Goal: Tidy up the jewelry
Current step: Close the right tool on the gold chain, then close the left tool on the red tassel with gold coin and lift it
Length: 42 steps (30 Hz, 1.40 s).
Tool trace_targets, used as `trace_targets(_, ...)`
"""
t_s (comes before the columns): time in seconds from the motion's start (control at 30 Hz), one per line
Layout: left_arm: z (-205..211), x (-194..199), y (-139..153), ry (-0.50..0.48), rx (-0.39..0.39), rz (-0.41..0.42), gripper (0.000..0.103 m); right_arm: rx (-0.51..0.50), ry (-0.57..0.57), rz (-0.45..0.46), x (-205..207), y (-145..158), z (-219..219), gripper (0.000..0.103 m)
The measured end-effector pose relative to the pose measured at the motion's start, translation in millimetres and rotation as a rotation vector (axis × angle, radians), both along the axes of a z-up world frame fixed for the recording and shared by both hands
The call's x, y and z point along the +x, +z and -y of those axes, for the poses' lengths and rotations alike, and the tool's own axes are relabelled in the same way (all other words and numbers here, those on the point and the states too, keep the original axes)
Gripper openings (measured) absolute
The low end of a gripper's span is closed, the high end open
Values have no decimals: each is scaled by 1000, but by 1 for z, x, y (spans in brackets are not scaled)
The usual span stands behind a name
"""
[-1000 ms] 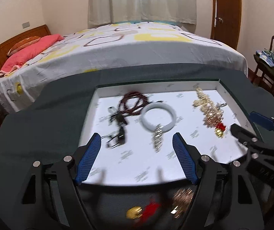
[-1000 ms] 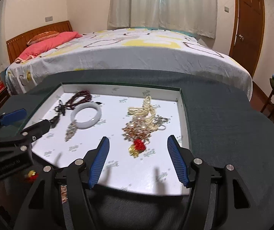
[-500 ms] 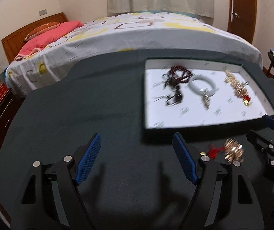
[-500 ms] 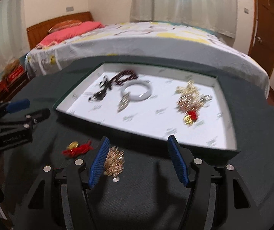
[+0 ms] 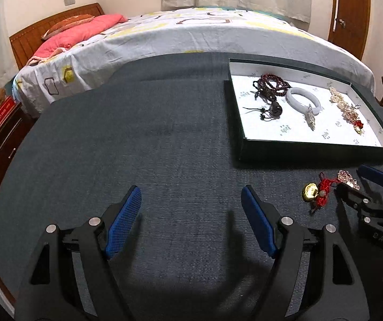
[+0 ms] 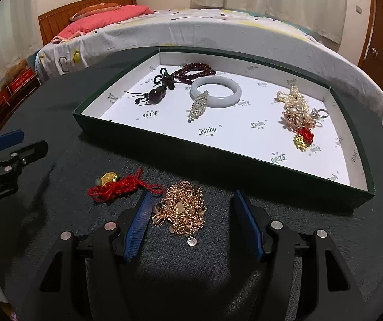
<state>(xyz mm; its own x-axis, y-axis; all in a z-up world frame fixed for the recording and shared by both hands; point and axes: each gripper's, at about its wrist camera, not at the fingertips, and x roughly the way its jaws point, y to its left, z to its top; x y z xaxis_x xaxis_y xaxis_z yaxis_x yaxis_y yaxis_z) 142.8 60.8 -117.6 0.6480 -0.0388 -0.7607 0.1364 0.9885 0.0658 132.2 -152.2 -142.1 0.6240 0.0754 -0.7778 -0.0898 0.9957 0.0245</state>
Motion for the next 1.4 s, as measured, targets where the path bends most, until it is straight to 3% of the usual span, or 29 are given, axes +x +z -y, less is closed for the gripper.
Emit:
trace_targets(0.03, 1, 0, 0, -5, -2, -1, 75, 0, 1, 3, -1, 0, 0, 59)
trace_targets(0.13, 7, 1, -1, -16, -7, -3, 75, 14, 9, 6, -3, 1, 3, 41)
trace_targets(0.2, 11, 1, -1, -22, -9, -5, 75, 30, 19, 2, -3, 2, 4, 20)
trace_targets(0.4, 21, 0, -1, -41, -11, -9, 75, 38, 18, 12, -6, 4, 8, 10)
trace_targets(0.87, 54, -3, 1, -102, -44, -21, 75, 22, -31, 72, -18, 28, 40, 9)
trace_targets(1.4, 97, -7, -12, -169, -50, -54, 75, 41, -106, 81, -37, 26, 84, 9)
